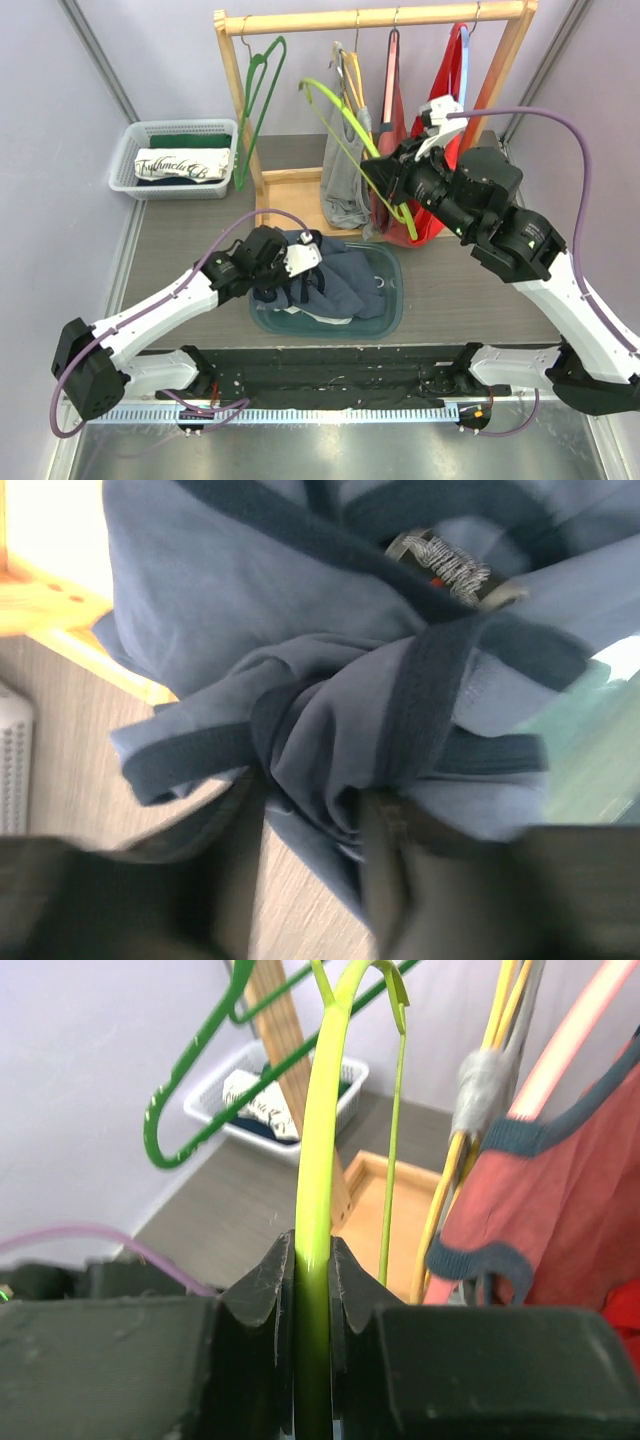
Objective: Remove the tank top from the hanger
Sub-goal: Place the tank top in the bin, then place the hanger at the clothesline.
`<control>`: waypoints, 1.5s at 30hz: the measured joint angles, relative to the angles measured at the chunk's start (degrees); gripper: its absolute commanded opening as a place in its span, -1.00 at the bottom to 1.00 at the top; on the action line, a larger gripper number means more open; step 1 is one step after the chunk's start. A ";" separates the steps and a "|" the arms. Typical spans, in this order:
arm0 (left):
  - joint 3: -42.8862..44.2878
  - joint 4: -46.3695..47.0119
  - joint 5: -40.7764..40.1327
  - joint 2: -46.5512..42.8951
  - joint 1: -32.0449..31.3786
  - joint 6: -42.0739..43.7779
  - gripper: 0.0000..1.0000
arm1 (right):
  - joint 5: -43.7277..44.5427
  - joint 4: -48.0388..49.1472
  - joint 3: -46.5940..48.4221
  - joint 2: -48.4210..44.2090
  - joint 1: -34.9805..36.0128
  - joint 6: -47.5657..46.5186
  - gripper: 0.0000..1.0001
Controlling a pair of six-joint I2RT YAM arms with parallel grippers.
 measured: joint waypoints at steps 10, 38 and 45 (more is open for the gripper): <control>-8.59 7.04 -8.50 1.07 -1.49 4.02 0.99 | 4.96 4.79 5.64 5.57 0.00 -1.11 -0.99; 42.95 -21.42 2.89 3.43 -1.53 -12.52 0.99 | 6.99 9.70 24.13 28.44 -3.45 -2.64 -0.98; 47.91 -25.94 5.64 3.30 -1.53 -9.55 0.99 | 4.04 9.94 26.23 31.89 -4.50 -1.09 -0.99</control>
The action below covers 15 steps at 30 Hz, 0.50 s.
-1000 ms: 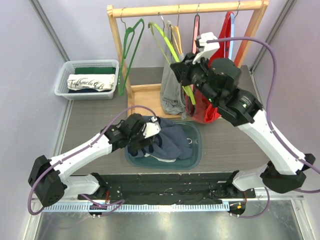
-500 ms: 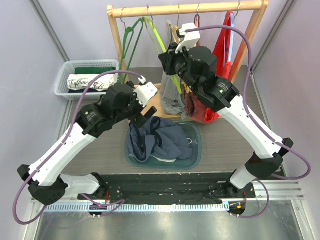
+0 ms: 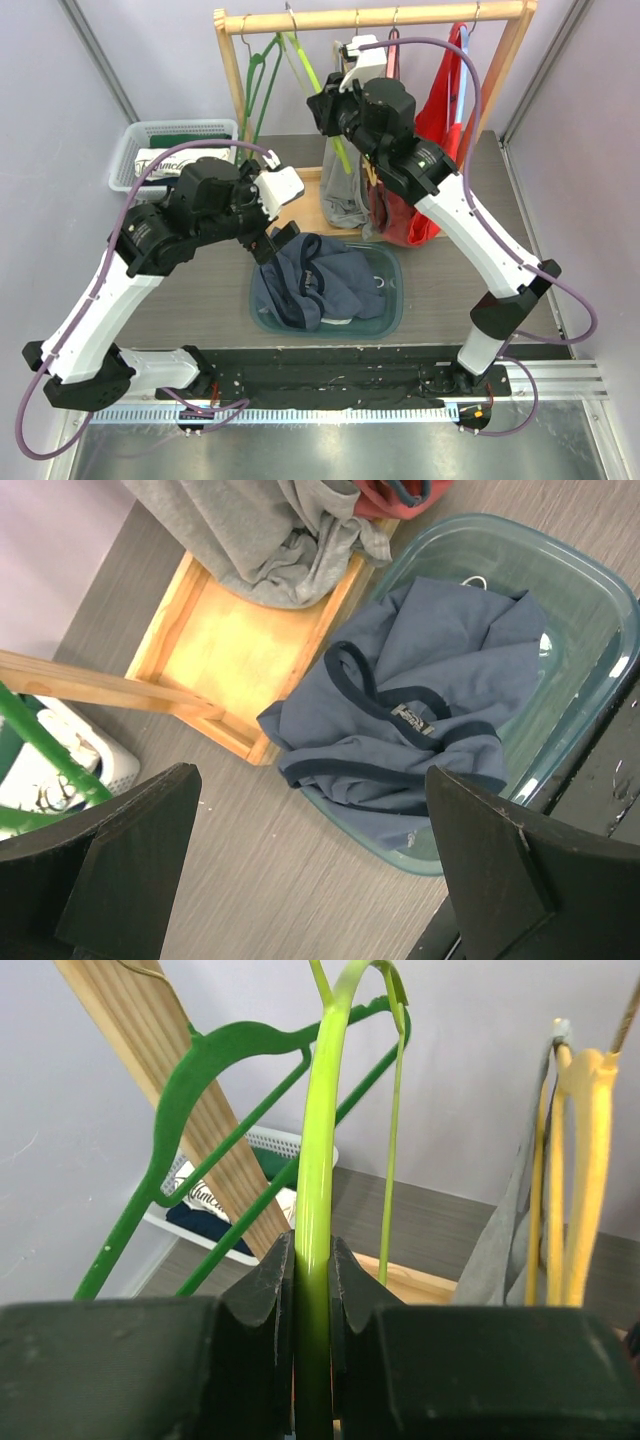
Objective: Remove the tank top from the hanger
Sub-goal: Place the hanger at the clothesline.
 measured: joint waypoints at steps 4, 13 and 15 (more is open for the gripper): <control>2.45 -1.38 0.11 0.02 0.00 1.25 0.99 | -0.63 0.09 0.35 2.23 -0.33 1.16 -0.98; 5.31 -2.05 0.11 0.57 0.00 2.08 0.99 | -1.68 0.81 0.76 3.50 -0.26 4.81 -0.98; 5.38 -2.10 0.11 0.94 0.00 2.08 0.99 | -2.08 0.79 1.40 4.11 -0.20 5.73 -0.98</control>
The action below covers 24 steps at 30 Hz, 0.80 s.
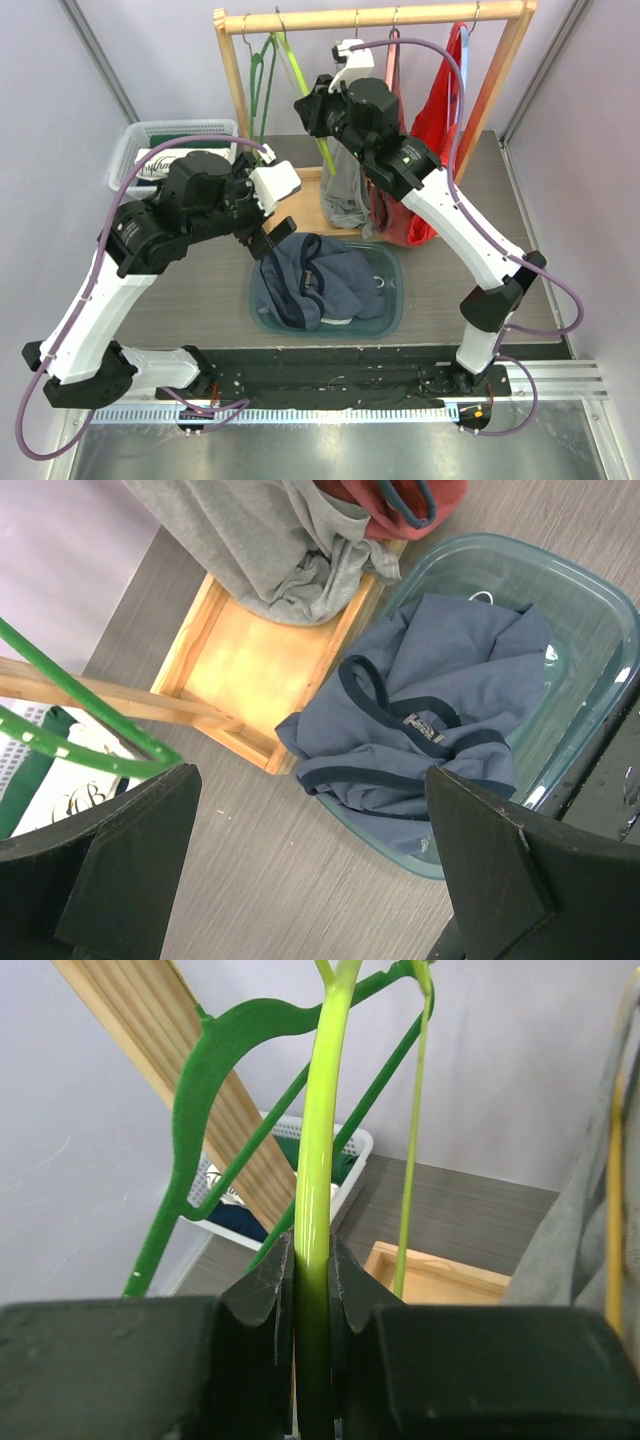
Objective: Remove the tank top from the hanger
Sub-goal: Place the hanger at the clothesline.
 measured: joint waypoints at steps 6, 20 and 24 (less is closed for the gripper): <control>0.35 -0.11 -0.20 0.74 0.00 0.00 0.99 | -2.32 -0.17 3.85 4.22 0.70 2.19 -0.33; 1.36 -0.15 -0.22 1.79 0.00 -0.09 0.99 | -2.60 -2.14 -2.80 -3.43 0.22 0.13 0.38; 1.57 -0.15 -0.22 2.19 0.00 -0.09 0.99 | -1.95 -2.08 -3.65 -9.90 -0.61 -1.29 0.43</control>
